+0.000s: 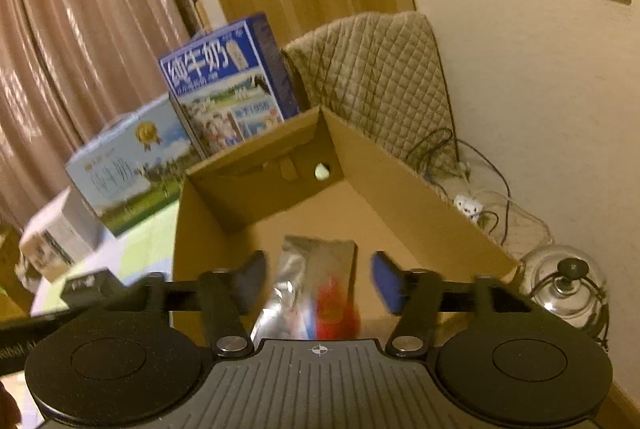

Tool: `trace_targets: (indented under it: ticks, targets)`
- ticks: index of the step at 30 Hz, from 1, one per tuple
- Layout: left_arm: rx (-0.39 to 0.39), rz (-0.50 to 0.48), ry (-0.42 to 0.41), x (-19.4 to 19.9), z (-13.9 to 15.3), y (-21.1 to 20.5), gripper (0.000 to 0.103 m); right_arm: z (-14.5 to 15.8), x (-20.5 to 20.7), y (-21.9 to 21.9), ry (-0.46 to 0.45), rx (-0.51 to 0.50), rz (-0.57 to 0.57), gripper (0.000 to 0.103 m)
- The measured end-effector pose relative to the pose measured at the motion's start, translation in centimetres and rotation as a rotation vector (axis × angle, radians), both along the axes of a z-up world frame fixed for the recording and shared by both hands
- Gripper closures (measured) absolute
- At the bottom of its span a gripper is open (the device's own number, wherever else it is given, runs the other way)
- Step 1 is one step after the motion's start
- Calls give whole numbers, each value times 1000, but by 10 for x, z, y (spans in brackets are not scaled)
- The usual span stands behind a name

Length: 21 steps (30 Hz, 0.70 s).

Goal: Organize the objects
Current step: 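Open right gripper to drop the Doraemon figure into the box, then move both open grippers back over the remaining items on the table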

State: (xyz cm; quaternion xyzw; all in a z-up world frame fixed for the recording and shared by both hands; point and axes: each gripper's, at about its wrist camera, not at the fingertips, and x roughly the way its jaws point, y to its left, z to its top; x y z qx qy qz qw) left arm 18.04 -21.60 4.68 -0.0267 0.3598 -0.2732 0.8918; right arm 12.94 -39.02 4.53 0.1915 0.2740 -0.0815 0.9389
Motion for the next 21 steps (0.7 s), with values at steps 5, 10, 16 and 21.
trace_targets:
  ticks: [5,10,16,21]
  targets:
    - [5,8,1,0,-1,5,55,4,-1,2,-19,-22,-9,41]
    - [14,23,2,0,-2,14,55,4,1,6,-16,-30,-2,41]
    - [22,40,-1,-1,0,26,55,4,3,24,-17,-67,39,41]
    - [31,68,-7,-3,3,41,50,7,4,36,-24,-72,64,40]
